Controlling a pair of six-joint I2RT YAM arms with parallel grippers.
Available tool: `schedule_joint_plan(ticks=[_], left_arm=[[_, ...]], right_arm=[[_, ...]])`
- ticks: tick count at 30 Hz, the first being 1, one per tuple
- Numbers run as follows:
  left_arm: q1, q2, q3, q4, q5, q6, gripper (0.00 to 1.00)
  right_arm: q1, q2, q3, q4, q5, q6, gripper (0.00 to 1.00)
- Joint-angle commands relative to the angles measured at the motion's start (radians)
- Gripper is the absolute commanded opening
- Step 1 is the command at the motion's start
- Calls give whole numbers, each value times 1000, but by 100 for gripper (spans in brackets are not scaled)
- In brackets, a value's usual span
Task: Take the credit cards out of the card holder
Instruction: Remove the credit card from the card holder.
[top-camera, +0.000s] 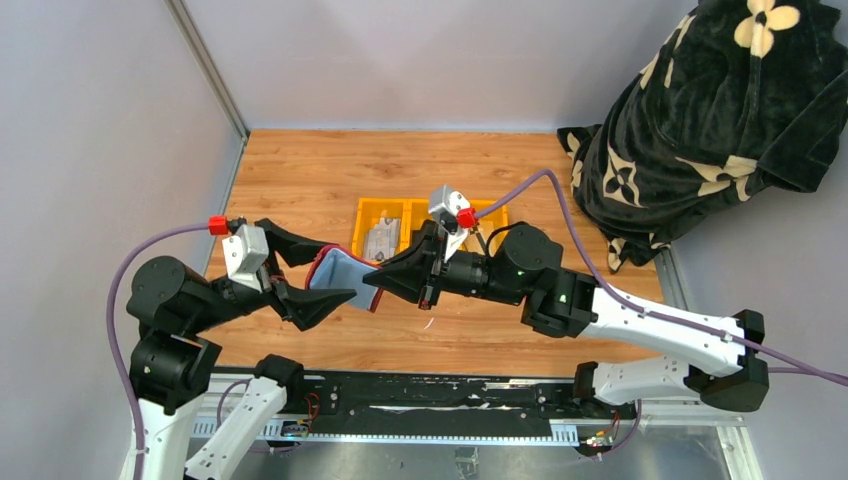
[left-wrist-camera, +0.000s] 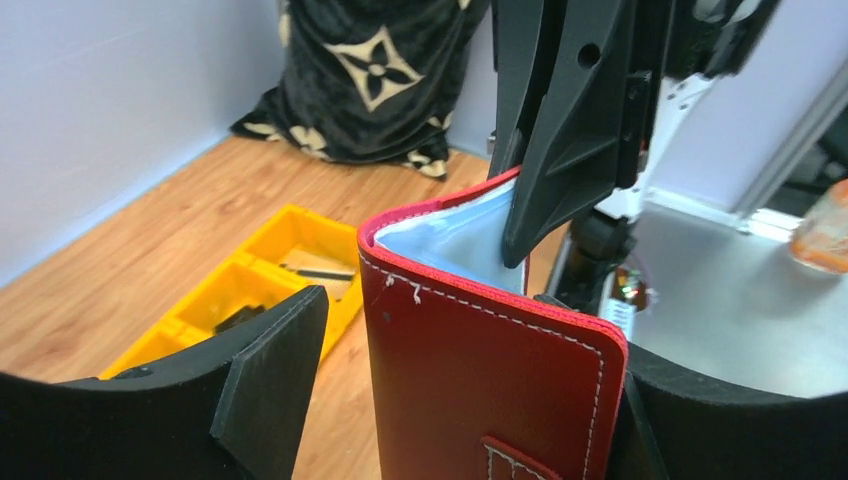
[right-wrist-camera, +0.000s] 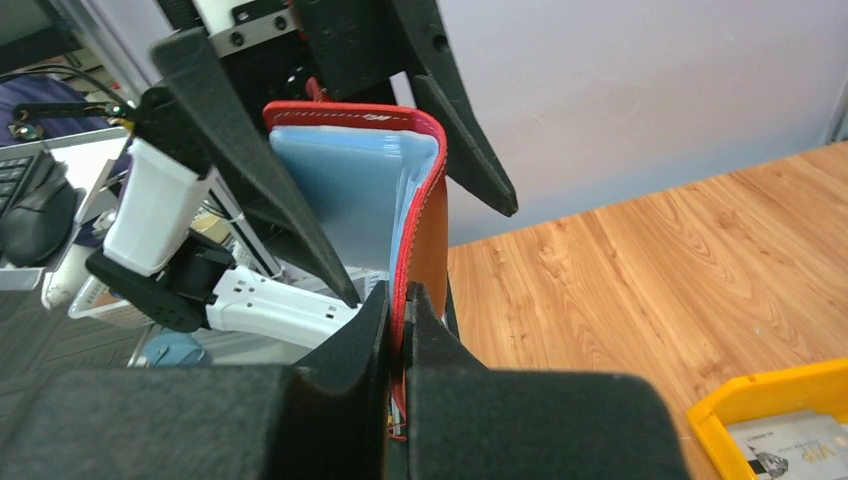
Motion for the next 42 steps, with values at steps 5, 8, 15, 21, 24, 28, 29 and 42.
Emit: schedule_joint_plan(ticks=[5,8,15,21,24,28,29,42], left_arm=[[3,-56,-50,-78,-169,271,55],[3,-63,-73,-84,-198,326,35],[3,-32,-19,-80,-327,344,0],[3,-51,-7,-18,-377,292,0],[3,-37,21,-29,-360,256,0],[3,-19,48,-34,-356,244,0],[3,-19,49,-28,-363,242,0],[3,49,165,-67,-211,135,0]], right_arm=[[12,60,101,10,41,49,0],[11,78,113,31,17,69,0],[12,91,109,41,0,84,1],[11,42,46,106,-3,89,22],[10,18,3,156,-7,102,21],[10,11,-1,160,-28,116,18],[10,13,1,160,-36,119,17],[10,-39,-92,206,-47,99,26]])
